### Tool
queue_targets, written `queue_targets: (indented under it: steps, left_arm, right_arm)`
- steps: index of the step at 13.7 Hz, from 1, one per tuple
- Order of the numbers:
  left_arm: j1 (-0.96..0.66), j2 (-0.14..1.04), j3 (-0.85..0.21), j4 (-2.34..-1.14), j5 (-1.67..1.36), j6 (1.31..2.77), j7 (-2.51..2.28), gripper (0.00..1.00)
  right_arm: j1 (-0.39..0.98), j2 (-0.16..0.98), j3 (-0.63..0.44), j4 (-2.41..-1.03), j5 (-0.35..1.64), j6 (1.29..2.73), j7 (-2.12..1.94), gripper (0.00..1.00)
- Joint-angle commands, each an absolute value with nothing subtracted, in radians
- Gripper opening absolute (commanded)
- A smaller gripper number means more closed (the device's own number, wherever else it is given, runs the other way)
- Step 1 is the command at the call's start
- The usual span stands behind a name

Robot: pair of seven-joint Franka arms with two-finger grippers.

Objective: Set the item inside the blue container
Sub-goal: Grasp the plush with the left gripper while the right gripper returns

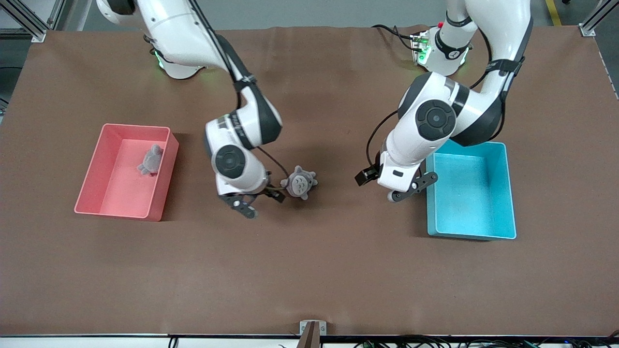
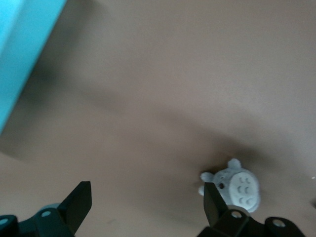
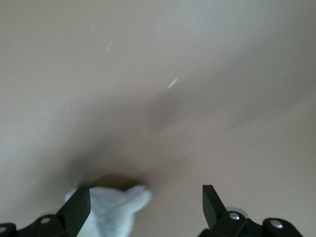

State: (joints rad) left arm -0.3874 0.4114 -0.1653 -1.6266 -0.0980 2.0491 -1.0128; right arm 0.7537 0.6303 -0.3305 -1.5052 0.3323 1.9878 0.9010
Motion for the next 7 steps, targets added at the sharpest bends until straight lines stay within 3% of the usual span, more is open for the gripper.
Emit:
queue_targets:
  steps: [1,5,7]
  left_arm:
    - [-0.443,0.486,-0.158,-1.603,-0.139,2.150,-1.170,1.00]
    - [-0.558,0.665,-0.156,-1.456,-0.149,2.261,-1.467,1.00]
    - [-0.610,0.716,-0.155,-1.443,-0.141,2.336,-1.581,1.00]
  right_arm:
    - [0.750,0.467,-0.443,-1.639,0.328,1.934,0.771,1.00]
    - [0.746,0.290,-0.665,-1.863,0.321,1.934,0.345,1.00]
    - [0.747,0.243,-0.786,-1.954,0.321,1.937,0.188,1.00]
